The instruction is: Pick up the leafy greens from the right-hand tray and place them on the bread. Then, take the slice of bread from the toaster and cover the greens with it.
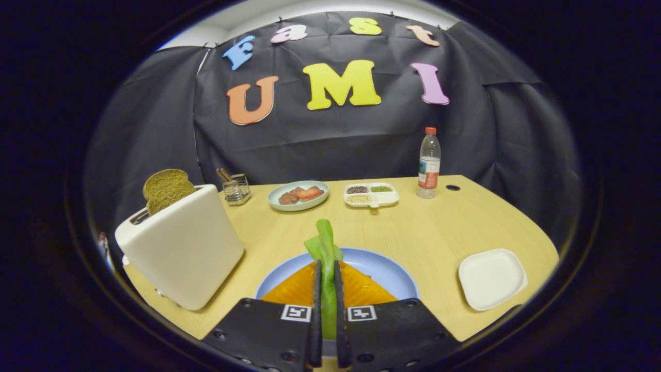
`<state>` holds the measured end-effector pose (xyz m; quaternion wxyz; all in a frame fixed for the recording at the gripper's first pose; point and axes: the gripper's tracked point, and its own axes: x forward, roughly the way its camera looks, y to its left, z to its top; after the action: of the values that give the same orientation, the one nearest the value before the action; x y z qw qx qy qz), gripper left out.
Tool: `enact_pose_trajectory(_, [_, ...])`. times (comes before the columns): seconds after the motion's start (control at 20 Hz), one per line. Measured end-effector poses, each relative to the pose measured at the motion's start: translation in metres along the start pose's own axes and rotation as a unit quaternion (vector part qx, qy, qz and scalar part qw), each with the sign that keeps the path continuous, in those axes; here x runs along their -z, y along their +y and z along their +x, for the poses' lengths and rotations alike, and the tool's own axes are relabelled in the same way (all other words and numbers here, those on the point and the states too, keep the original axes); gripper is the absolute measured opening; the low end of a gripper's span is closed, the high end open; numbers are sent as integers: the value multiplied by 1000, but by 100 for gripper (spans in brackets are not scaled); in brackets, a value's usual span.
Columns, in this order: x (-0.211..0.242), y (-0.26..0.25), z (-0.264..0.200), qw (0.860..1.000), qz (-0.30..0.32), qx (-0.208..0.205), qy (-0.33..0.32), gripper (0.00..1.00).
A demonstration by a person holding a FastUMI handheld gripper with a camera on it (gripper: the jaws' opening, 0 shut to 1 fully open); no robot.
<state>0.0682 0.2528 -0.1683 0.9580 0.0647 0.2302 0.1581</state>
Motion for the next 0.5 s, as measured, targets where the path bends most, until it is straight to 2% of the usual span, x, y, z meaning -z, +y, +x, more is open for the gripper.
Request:
enact_pose_trajectory(0.15, [1,5,-2,1000,9,-7,-2,29])
enact_pose_trajectory(0.3, [-2,10,-9,1000,9,-9,-10,52])
enact_pose_trajectory(0.5, [-34,17,-36,997,-15,12,-71,83])
